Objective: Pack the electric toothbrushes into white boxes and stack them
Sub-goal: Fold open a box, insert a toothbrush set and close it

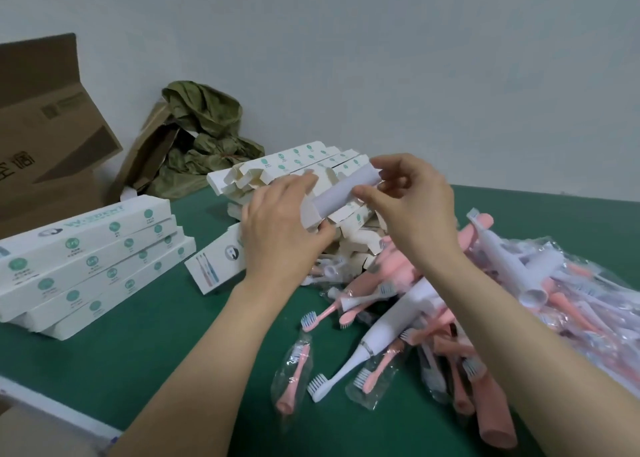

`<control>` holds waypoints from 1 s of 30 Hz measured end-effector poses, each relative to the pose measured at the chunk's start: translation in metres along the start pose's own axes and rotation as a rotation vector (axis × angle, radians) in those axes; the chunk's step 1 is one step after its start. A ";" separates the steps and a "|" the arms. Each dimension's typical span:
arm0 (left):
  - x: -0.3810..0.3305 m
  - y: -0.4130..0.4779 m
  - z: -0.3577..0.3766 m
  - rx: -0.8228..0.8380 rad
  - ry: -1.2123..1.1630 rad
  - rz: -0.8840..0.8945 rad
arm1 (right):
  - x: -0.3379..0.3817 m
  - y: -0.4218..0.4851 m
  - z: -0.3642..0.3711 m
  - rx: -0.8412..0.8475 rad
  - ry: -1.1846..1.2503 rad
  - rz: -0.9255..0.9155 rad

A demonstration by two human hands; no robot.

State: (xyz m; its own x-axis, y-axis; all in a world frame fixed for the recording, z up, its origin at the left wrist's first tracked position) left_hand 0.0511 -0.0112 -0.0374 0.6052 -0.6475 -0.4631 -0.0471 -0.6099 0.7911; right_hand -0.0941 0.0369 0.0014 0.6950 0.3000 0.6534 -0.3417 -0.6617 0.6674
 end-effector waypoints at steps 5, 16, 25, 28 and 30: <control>-0.003 -0.002 0.001 -0.001 -0.061 0.007 | 0.011 -0.013 0.014 0.344 -0.079 -0.227; 0.001 -0.003 -0.001 -0.009 -0.064 -0.015 | -0.022 -0.021 0.012 1.094 -0.672 -0.162; 0.001 -0.003 0.001 0.014 -0.071 -0.002 | -0.007 0.003 -0.009 0.925 -0.361 -0.120; 0.000 -0.003 0.001 0.020 -0.101 -0.015 | 0.008 0.012 -0.024 0.791 0.187 0.092; -0.002 -0.004 0.000 -0.003 -0.139 -0.004 | 0.013 0.015 -0.024 0.671 0.323 0.148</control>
State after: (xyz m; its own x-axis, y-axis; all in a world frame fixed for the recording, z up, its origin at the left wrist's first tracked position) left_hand 0.0497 -0.0076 -0.0393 0.4890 -0.7026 -0.5170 -0.0421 -0.6110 0.7905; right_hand -0.1054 0.0475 0.0279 0.4169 0.2935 0.8602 0.1128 -0.9558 0.2715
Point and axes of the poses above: each hand's wrist, its own y-axis towards the middle knuckle, its own z-axis out of the palm, x = y × z, the point moved 2 cm from there along y, towards the middle knuckle, and after that the axes turned 7 degrees about -y, right-handed, at the moved point
